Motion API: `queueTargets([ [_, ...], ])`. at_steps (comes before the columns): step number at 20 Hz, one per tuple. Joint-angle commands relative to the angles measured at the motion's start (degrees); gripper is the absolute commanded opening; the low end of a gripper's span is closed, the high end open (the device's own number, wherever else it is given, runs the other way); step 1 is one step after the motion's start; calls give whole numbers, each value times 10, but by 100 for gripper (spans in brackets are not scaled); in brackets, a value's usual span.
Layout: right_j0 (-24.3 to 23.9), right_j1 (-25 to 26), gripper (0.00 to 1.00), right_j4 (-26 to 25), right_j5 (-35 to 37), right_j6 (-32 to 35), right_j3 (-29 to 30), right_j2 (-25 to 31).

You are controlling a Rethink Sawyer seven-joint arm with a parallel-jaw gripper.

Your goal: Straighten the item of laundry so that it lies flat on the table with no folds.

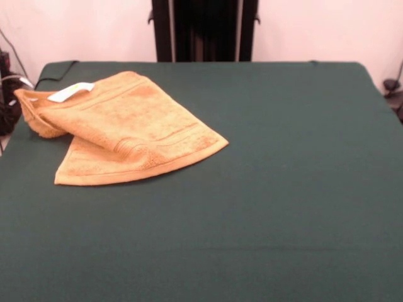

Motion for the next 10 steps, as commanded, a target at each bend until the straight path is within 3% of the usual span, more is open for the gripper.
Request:
queueTargets([
  [1,96,-10,100,4,-52,80,75,-26],
  [4,140,-25,100,-19,-96,154,67,-65],
  [10,190,-15,100,-6,-121,186,9,-124],
])
